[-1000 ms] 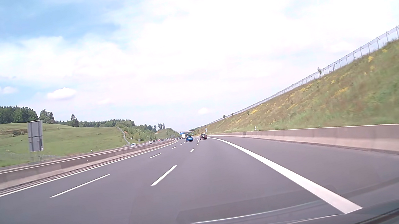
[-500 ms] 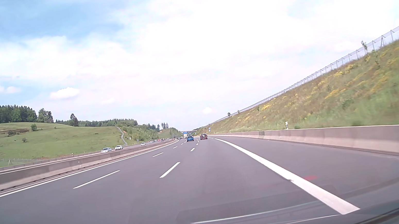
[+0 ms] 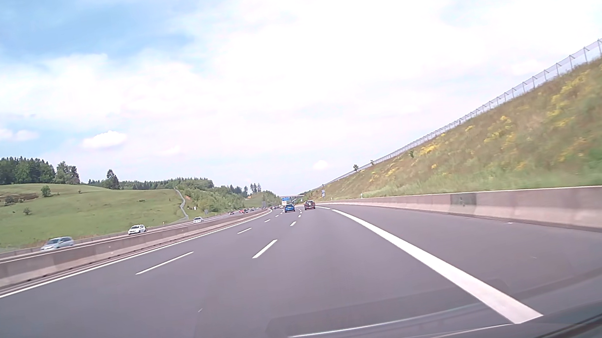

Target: Follow the waypoints while adhering to traffic rules and regulations

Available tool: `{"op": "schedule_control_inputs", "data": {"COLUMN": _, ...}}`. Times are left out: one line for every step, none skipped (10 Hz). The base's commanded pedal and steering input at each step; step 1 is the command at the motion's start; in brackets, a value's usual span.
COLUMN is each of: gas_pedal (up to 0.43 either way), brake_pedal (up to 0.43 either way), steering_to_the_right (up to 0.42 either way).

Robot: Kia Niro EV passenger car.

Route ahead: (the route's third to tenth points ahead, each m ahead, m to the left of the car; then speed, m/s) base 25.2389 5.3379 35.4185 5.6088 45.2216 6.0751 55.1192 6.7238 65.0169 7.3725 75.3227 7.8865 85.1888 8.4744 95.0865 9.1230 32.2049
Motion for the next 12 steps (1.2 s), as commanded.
{"op": "schedule_control_inputs", "data": {"gas_pedal": 0.311, "brake_pedal": 0.0, "steering_to_the_right": -0.008}}
{"op": "schedule_control_inputs", "data": {"gas_pedal": 0.311, "brake_pedal": 0.0, "steering_to_the_right": -0.008}}
{"op": "schedule_control_inputs", "data": {"gas_pedal": 0.311, "brake_pedal": 0.0, "steering_to_the_right": -0.008}}
{"op": "schedule_control_inputs", "data": {"gas_pedal": 0.311, "brake_pedal": 0.0, "steering_to_the_right": -0.008}}
{"op": "schedule_control_inputs", "data": {"gas_pedal": 0.311, "brake_pedal": 0.0, "steering_to_the_right": -0.007}}
{"op": "schedule_control_inputs", "data": {"gas_pedal": 0.311, "brake_pedal": 0.0, "steering_to_the_right": -0.007}}
{"op": "schedule_control_inputs", "data": {"gas_pedal": 0.311, "brake_pedal": 0.0, "steering_to_the_right": -0.006}}
{"op": "schedule_control_inputs", "data": {"gas_pedal": 0.311, "brake_pedal": 0.0, "steering_to_the_right": -0.006}}
{"op": "schedule_control_inputs", "data": {"gas_pedal": 0.311, "brake_pedal": 0.0, "steering_to_the_right": -0.006}}
{"op": "schedule_control_inputs", "data": {"gas_pedal": 0.311, "brake_pedal": 0.0, "steering_to_the_right": -0.006}}
{"op": "schedule_control_inputs", "data": {"gas_pedal": 0.311, "brake_pedal": 0.0, "steering_to_the_right": -0.006}}
{"op": "schedule_control_inputs", "data": {"gas_pedal": 0.311, "brake_pedal": 0.0, "steering_to_the_right": -0.006}}
